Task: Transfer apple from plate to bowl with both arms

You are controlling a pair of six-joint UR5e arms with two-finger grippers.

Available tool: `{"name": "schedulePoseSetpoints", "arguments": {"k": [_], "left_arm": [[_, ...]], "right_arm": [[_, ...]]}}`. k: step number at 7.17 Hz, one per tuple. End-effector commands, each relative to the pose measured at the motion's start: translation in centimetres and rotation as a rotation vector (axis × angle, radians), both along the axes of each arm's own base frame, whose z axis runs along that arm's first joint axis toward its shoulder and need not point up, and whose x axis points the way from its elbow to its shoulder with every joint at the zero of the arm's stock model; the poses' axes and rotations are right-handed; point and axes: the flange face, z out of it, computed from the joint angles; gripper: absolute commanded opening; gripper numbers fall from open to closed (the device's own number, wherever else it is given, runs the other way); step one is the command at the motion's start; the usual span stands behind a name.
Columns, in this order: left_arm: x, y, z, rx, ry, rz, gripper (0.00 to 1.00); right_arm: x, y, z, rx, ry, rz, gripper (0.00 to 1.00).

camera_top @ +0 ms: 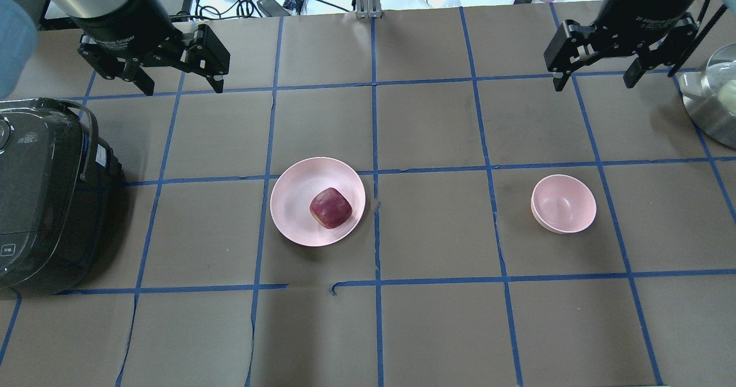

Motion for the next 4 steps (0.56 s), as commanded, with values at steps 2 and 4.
{"name": "schedulePoseSetpoints", "arguments": {"k": [2,4], "left_arm": [[0.02,0.0,0.0,0.0,-0.002,-0.001,1.0],[0.03,0.06,0.08,-0.002,-0.003,-0.001,1.0]], "right_arm": [[0.03,-0.01,0.13,-0.007,0.003,0.001,1.0],[-0.06,-0.14,0.12,-0.012,0.003,0.0,1.0]]}}
